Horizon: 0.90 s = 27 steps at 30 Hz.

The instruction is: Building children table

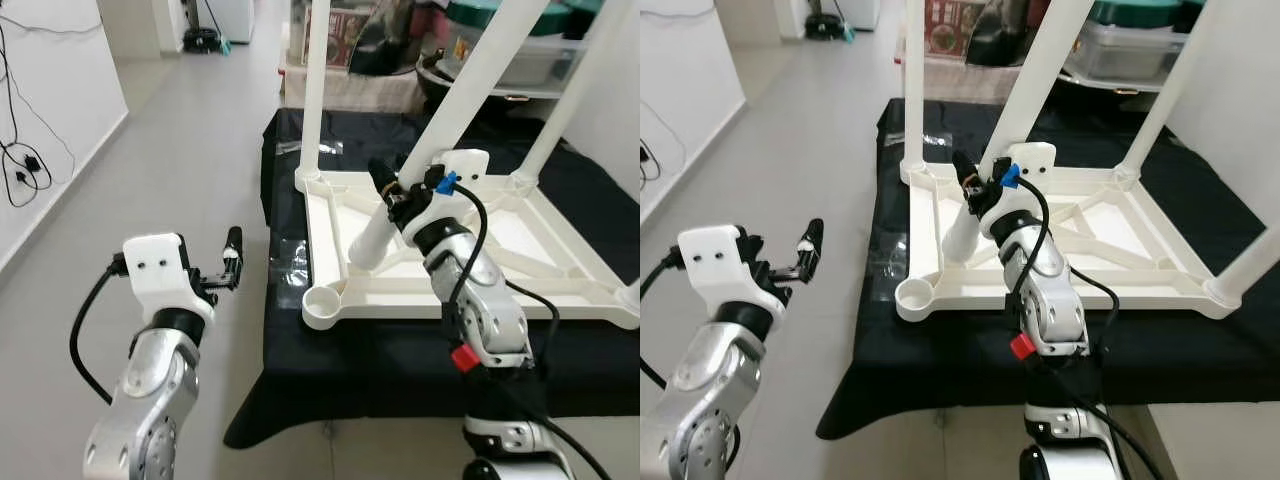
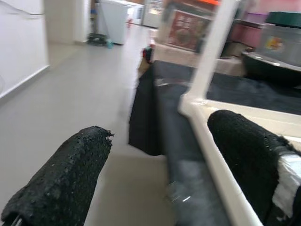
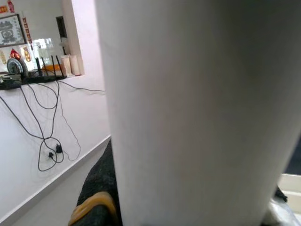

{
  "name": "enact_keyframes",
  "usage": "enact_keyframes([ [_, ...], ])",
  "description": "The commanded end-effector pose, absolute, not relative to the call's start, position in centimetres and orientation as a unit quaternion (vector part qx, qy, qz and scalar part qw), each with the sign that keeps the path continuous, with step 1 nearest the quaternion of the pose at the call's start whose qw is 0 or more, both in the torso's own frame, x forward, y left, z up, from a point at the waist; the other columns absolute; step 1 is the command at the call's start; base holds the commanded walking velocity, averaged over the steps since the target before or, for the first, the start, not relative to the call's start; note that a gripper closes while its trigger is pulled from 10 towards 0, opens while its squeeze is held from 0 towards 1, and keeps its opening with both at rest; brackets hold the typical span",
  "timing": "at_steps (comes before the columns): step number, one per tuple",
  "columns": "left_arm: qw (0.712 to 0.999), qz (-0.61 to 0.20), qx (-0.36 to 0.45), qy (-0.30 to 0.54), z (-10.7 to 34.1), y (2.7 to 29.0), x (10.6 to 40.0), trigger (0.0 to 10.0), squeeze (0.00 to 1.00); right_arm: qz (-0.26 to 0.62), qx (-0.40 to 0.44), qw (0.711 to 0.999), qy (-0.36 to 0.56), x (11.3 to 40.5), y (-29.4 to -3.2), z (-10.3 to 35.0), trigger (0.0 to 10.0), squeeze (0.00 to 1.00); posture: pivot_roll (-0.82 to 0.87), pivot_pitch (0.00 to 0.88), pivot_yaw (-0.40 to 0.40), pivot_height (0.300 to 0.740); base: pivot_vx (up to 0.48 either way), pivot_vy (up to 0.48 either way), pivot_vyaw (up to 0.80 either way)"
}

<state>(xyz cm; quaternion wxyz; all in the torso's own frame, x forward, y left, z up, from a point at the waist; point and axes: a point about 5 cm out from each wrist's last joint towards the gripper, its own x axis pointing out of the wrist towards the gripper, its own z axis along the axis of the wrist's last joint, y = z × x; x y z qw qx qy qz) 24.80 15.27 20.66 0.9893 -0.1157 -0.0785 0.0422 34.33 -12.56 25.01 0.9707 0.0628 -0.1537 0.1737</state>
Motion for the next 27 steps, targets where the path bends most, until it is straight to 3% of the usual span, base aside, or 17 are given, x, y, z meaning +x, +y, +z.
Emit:
enact_keyframes([
  [1,0.989,0.043,-0.119,-0.074,20.6,15.0,24.9,10.0,0.00,0.162,0.068,0.969,-0.171,34.4,-13.7,25.7,10.0,0.00,0.09,0.042,-0.073,0.740,0.000,0.000,0.00],
  [10,0.990,0.044,-0.115,-0.066,20.3,15.0,24.8,10.0,0.00,0.181,0.079,0.963,-0.182,34.6,-14.0,26.5,10.0,0.00,0.09,0.047,-0.073,0.740,0.000,0.000,0.00],
  [19,0.991,0.039,-0.111,-0.059,20.2,14.8,24.6,10.0,0.00,0.279,0.114,0.940,-0.159,35.5,-14.4,27.2,10.0,0.00,0.10,0.060,-0.077,0.740,0.000,0.000,0.00],
  [24,0.996,0.007,-0.070,-0.046,19.5,14.3,23.7,10.0,0.00,0.297,0.101,0.937,-0.153,37.4,-14.6,27.7,10.0,0.00,0.11,0.084,-0.079,0.740,0.000,0.000,0.00],
  [27,0.997,-0.017,-0.064,-0.039,19.2,13.6,23.1,10.0,0.00,0.289,0.099,0.941,-0.149,38.4,-14.3,27.7,10.0,0.00,0.12,0.101,-0.083,0.740,0.000,0.000,0.71],
])
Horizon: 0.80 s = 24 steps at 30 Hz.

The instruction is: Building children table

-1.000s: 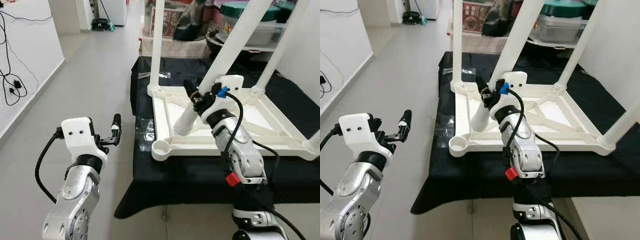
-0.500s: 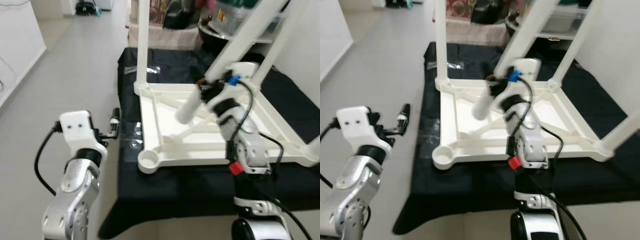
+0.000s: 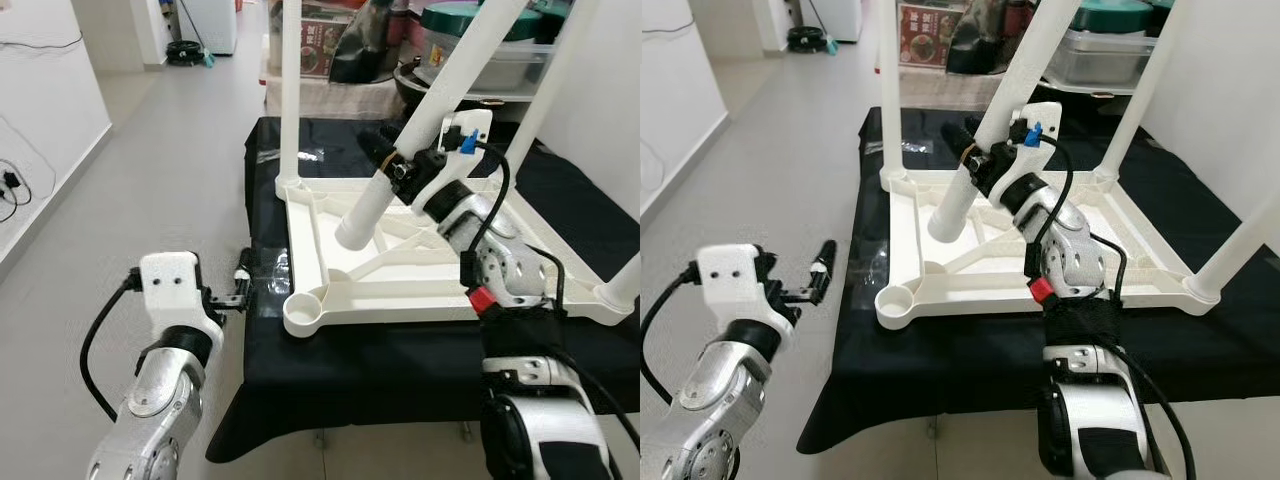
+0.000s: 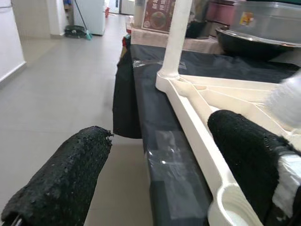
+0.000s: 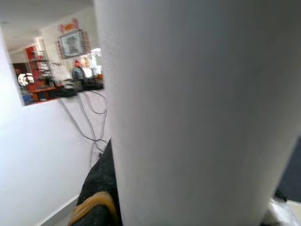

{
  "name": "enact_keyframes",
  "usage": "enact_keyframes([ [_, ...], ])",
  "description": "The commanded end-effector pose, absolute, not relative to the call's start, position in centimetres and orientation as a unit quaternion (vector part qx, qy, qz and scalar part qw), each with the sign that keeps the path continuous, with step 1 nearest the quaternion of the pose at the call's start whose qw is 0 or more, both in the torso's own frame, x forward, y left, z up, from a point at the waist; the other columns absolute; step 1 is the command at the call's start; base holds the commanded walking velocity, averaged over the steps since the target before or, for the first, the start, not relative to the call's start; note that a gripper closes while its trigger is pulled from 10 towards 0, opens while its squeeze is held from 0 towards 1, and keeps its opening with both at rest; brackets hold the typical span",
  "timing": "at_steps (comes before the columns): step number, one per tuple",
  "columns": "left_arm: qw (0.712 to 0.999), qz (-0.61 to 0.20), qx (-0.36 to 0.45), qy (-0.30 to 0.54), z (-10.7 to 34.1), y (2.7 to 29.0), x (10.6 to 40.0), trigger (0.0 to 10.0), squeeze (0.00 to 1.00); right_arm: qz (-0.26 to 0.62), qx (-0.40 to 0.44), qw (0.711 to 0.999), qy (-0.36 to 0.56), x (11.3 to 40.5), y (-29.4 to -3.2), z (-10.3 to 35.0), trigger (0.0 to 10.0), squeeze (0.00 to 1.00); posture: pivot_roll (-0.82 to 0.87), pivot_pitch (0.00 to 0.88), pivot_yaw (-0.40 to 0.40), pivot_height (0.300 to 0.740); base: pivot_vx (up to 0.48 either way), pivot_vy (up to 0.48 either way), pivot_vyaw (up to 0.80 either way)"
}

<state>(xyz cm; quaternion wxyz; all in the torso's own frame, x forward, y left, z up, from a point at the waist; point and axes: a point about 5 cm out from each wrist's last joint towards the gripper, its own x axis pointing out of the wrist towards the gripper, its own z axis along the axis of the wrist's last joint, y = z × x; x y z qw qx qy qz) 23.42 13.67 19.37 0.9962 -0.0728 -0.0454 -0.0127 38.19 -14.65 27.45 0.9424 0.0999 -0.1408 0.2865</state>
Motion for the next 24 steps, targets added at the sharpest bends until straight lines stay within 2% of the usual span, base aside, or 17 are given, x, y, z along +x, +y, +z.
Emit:
enact_keyframes([
  [1,0.997,-0.031,-0.066,-0.035,19.1,13.1,22.8,10.0,0.00,0.298,0.099,0.938,-0.146,38.6,-14.1,27.7,10.0,0.00,0.12,0.116,-0.086,0.740,0.000,0.000,0.80],
  [5,0.995,-0.057,-0.074,-0.019,18.7,12.0,21.4,10.0,0.00,0.344,0.105,0.924,-0.132,39.1,-12.9,28.2,10.0,0.00,0.13,0.158,-0.091,0.740,0.000,0.000,0.80],
  [8,0.995,-0.061,-0.079,-0.013,18.6,11.8,20.8,10.0,0.00,0.398,0.114,0.902,-0.124,39.1,-12.4,28.8,10.0,0.00,0.13,0.175,-0.092,0.740,0.000,0.000,0.65],
  [10,0.995,-0.068,-0.077,-0.010,18.6,11.7,20.2,10.0,0.00,0.449,0.112,0.879,-0.110,39.0,-12.2,29.6,10.0,0.00,0.14,0.193,-0.091,0.740,0.000,0.000,0.00],
  [13,0.995,-0.071,-0.076,-0.010,18.6,11.6,20.1,10.0,0.00,0.459,0.111,0.875,-0.108,39.0,-12.2,29.7,10.0,0.00,0.14,0.193,-0.091,0.740,0.000,0.000,0.00],
  [15,0.994,-0.078,-0.075,-0.005,18.6,11.5,19.4,10.0,0.00,0.554,0.088,0.821,-0.103,38.0,-13.0,30.6,10.0,0.00,0.14,0.235,-0.087,0.740,0.000,0.000,0.00],
  [16,0.994,-0.078,-0.075,-0.005,18.6,11.5,19.4,10.0,0.00,0.554,0.088,0.821,-0.103,38.0,-13.0,30.6,10.0,0.00,0.14,0.235,-0.087,0.740,0.000,0.000,0.00],
  [17,0.994,-0.082,-0.076,-0.002,18.5,11.5,19.1,10.0,0.00,0.597,0.083,0.792,-0.097,37.4,-13.6,30.9,10.0,0.00,0.14,0.241,-0.087,0.740,0.000,0.000,0.00],
  [18,0.994,-0.082,-0.076,-0.002,18.5,11.5,19.1,10.0,0.00,0.597,0.083,0.792,-0.097,37.4,-13.6,30.9,10.0,0.00,0.14,0.241,-0.087,0.740,0.000,0.000,0.00],
  [19,0.994,-0.085,-0.075,0.001,18.5,11.4,18.9,10.0,0.00,0.622,0.071,0.774,-0.092,37.0,-14.3,31.0,10.0,0.00,0.15,0.251,-0.084,0.740,0.000,0.000,0.00],
  [20,0.993,-0.087,-0.074,0.003,18.4,11.3,18.7,10.0,0.00,0.631,0.060,0.768,-0.088,36.8,-14.9,30.9,10.0,0.00,0.14,0.252,-0.082,0.740,0.000,0.000,0.00],
  [24,0.993,-0.091,-0.072,0.007,18.3,11.2,18.5,10.0,0.00,0.642,0.044,0.760,-0.089,36.6,-15.5,31.0,10.0,0.00,0.15,0.256,-0.080,0.740,0.000,0.000,0.00],
])
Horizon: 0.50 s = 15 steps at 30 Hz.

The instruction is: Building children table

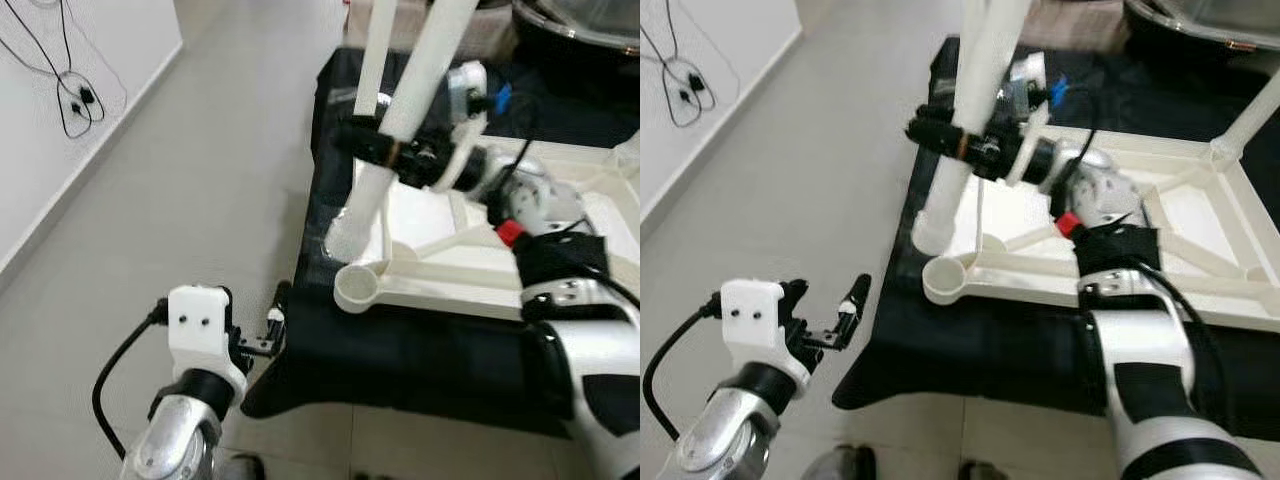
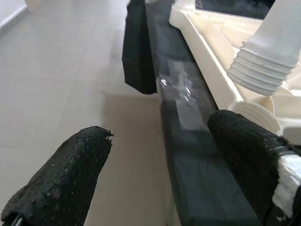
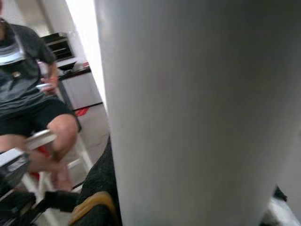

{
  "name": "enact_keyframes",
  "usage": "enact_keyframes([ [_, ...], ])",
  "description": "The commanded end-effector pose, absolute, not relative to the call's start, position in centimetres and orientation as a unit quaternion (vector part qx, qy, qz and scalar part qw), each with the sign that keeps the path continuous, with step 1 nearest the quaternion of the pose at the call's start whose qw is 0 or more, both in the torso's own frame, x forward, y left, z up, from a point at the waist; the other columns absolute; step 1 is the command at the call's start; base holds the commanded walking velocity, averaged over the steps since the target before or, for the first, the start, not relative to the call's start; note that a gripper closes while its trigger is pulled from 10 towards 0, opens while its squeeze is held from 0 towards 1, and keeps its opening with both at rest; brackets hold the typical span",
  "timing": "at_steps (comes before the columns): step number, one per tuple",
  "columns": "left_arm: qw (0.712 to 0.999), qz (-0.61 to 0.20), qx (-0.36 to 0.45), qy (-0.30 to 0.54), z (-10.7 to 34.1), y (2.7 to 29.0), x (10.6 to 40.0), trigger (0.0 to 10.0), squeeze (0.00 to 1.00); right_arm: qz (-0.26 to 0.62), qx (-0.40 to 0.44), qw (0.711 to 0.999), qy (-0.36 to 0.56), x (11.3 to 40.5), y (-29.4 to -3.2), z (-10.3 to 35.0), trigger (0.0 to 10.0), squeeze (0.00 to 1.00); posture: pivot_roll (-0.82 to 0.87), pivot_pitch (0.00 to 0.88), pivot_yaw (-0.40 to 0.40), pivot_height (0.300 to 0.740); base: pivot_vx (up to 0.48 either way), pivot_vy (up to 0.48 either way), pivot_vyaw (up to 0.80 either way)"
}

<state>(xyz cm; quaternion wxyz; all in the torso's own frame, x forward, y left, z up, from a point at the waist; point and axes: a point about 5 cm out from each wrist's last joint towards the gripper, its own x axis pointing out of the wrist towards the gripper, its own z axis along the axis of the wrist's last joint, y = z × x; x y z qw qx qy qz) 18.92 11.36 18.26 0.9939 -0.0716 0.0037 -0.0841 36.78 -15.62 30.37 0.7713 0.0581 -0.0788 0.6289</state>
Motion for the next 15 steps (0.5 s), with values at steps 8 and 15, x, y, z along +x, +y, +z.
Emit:
enact_keyframes([
  [8,0.988,-0.125,-0.091,0.024,18.0,10.8,17.6,10.0,0.00,0.691,0.001,0.716,-0.095,35.2,-15.0,30.7,10.0,0.00,0.15,0.258,-0.070,0.740,0.000,0.000,0.00],
  [15,0.978,-0.174,-0.110,0.044,17.6,9.8,16.4,10.0,0.00,0.731,-0.025,0.677,-0.082,35.0,-13.4,29.6,10.0,0.00,0.16,0.259,-0.069,0.740,0.000,0.000,0.00],
])
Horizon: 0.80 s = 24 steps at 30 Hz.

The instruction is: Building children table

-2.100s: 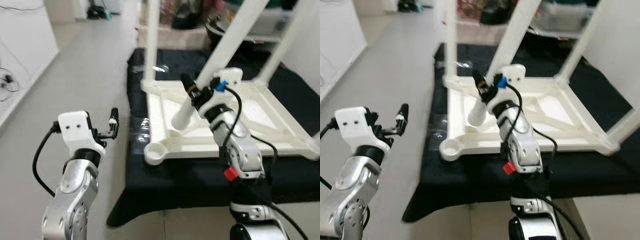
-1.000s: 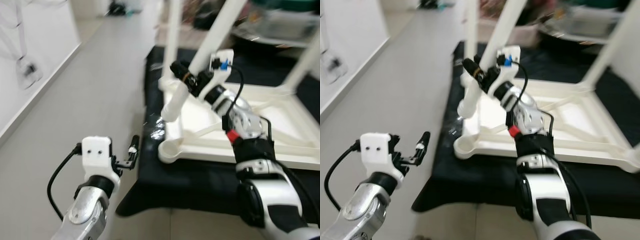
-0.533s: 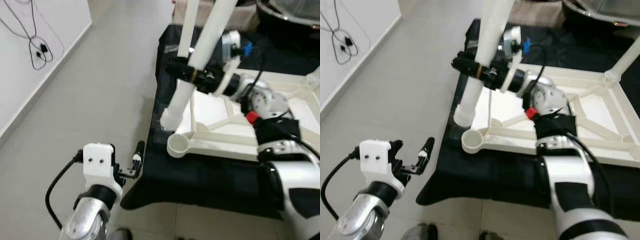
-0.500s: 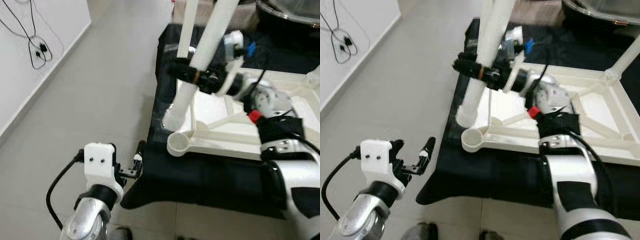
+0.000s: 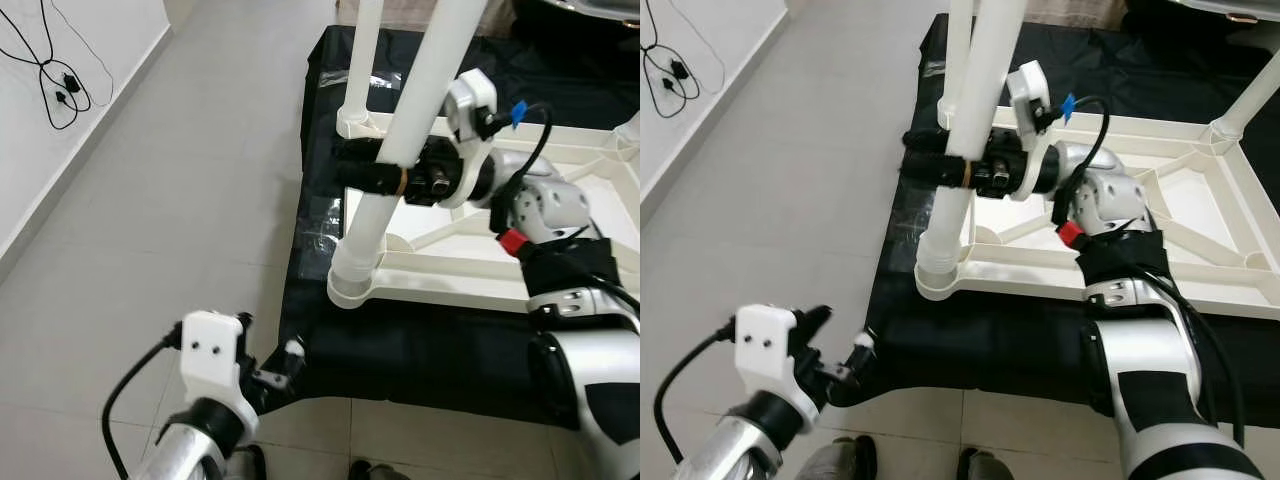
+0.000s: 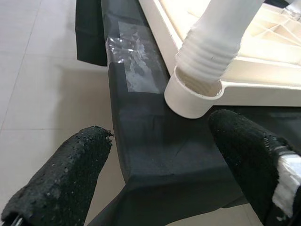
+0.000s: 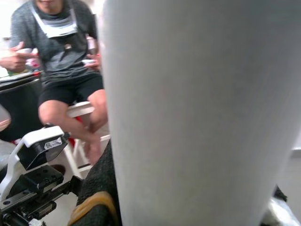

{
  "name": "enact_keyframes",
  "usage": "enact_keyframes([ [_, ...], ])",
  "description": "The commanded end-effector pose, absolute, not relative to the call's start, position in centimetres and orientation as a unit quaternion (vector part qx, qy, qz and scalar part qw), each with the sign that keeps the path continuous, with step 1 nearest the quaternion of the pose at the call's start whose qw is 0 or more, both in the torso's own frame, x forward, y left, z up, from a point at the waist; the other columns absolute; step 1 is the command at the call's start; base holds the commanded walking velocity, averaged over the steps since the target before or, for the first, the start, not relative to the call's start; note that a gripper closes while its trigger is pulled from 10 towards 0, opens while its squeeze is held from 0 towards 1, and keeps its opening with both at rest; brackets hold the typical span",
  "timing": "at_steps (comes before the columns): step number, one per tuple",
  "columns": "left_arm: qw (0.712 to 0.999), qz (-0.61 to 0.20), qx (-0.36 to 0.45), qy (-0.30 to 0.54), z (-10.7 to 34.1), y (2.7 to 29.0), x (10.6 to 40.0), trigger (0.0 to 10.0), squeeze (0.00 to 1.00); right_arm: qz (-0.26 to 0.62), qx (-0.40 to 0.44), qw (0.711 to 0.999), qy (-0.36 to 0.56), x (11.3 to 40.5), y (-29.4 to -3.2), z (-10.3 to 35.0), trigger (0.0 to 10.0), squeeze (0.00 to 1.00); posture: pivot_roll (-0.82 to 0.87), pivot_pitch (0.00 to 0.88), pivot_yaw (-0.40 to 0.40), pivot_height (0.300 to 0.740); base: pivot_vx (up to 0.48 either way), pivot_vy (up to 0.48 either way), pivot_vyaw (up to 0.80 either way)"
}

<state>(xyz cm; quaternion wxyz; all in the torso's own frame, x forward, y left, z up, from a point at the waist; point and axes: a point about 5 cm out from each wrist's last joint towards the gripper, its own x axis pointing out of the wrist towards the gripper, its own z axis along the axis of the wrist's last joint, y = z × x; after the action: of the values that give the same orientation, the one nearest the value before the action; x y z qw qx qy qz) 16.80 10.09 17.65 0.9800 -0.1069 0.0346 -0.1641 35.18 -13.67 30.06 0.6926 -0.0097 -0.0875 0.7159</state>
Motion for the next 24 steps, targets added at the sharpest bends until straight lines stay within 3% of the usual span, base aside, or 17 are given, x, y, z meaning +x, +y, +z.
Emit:
enact_keyframes([
  [1,0.978,-0.174,-0.110,0.044,17.6,9.8,16.4,10.0,0.00,0.731,-0.025,0.677,-0.082,35.0,-13.4,29.6,10.0,0.00,0.16,0.259,-0.069,0.740,0.000,0.000,0.00],
  [12,0.979,-0.169,-0.105,0.040,17.7,10.0,16.4,10.0,0.00,0.746,-0.059,0.662,-0.050,34.5,-13.0,28.1,10.0,0.00,0.16,0.258,-0.068,0.740,0.000,0.000,0.00],
  [24,0.980,-0.173,-0.094,0.034,17.8,9.8,16.4,10.0,0.00,0.735,-0.104,0.669,-0.043,34.8,-13.0,27.5,10.0,0.00,0.16,0.240,-0.065,0.740,0.000,0.000,0.00],
])
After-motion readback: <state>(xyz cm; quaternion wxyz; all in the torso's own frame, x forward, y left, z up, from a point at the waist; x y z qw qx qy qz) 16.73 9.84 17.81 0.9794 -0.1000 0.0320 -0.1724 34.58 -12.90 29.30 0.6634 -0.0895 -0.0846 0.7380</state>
